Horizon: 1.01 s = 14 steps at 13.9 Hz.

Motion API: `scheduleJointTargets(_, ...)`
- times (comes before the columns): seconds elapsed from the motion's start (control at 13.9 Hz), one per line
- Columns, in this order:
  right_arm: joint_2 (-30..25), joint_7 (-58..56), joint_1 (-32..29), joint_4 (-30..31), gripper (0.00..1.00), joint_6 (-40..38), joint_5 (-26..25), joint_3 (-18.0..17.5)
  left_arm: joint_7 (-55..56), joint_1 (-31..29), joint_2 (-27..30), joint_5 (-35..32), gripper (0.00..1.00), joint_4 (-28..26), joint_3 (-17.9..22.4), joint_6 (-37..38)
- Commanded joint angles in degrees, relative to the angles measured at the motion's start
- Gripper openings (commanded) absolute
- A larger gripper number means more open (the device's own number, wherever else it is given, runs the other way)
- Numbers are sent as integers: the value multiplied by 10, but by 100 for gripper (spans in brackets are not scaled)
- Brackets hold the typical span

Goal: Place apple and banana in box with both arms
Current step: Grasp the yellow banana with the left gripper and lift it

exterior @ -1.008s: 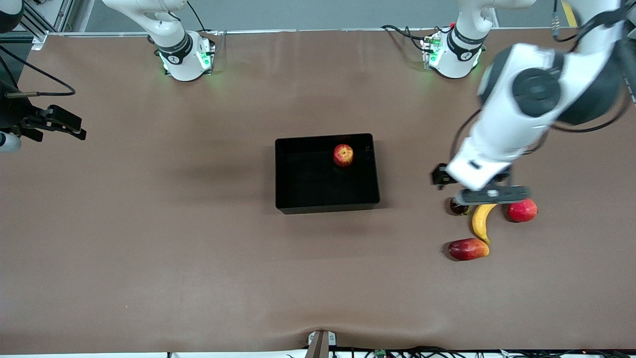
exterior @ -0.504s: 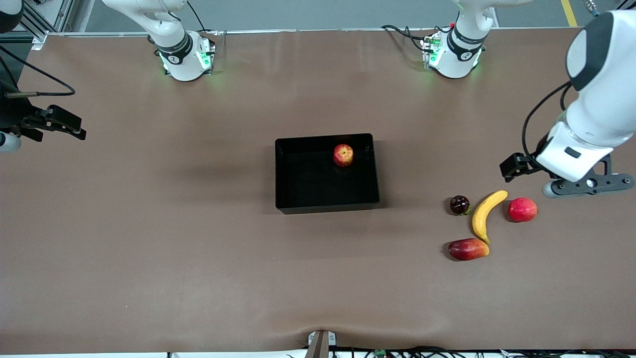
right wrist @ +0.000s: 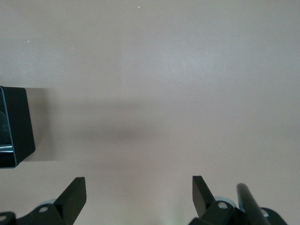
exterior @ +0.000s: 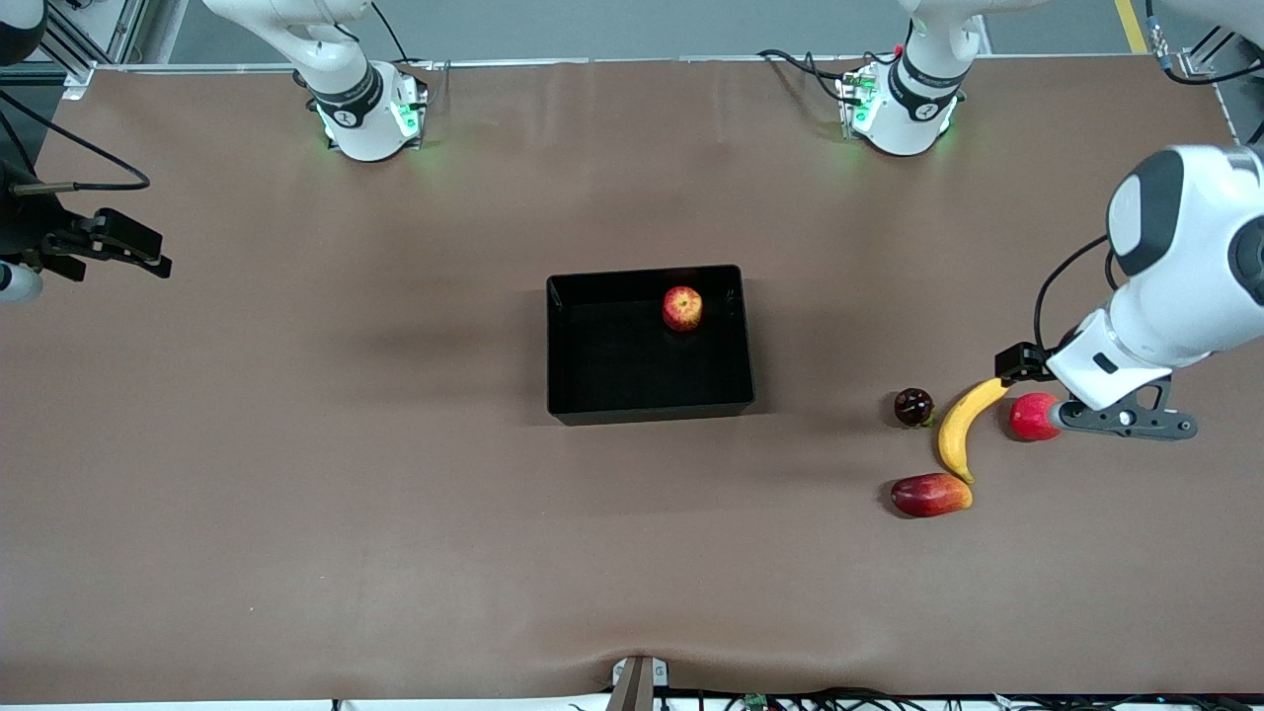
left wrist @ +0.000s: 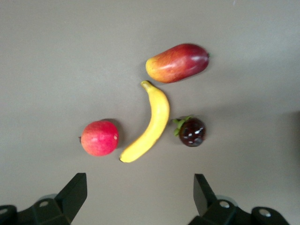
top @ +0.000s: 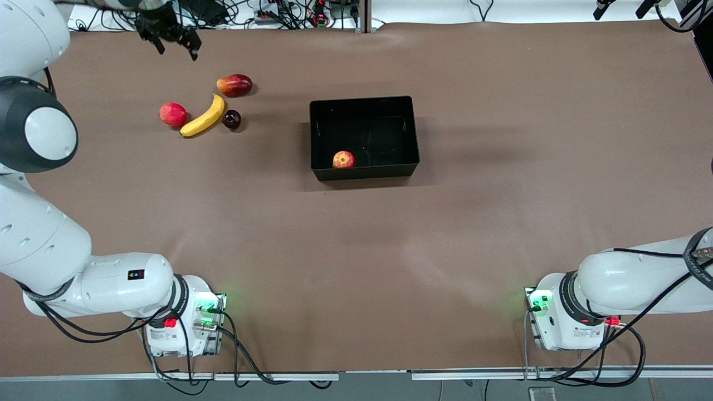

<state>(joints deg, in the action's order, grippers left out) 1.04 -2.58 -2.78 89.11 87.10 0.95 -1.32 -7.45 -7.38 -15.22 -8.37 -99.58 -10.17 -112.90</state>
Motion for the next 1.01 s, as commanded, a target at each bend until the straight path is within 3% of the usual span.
scheduleJointTargets(0.0,-11,-3,-1,6,100,-3,-3,0,-84,-19,-2,-10,100,-71,-6,-81)
scheduleJointTargets(0.14,-11,-4,-1,6,100,-3,-3,0,-161,-33,-23,-13,100,-104,-6,-142)
scheduleJointTargets(0.43,-11,-15,-4,6,100,-3,-3,1,-295,-37,-98,-35,100,-112,-6,-226)
scheduleJointTargets(0.72,-11,-15,-3,7,100,-3,-3,1,-303,-40,-120,-58,100,-133,-6,-260)
scheduleJointTargets(0.94,-11,-15,-3,7,100,-3,-3,1,-297,-59,-140,-57,100,-166,-6,-332)
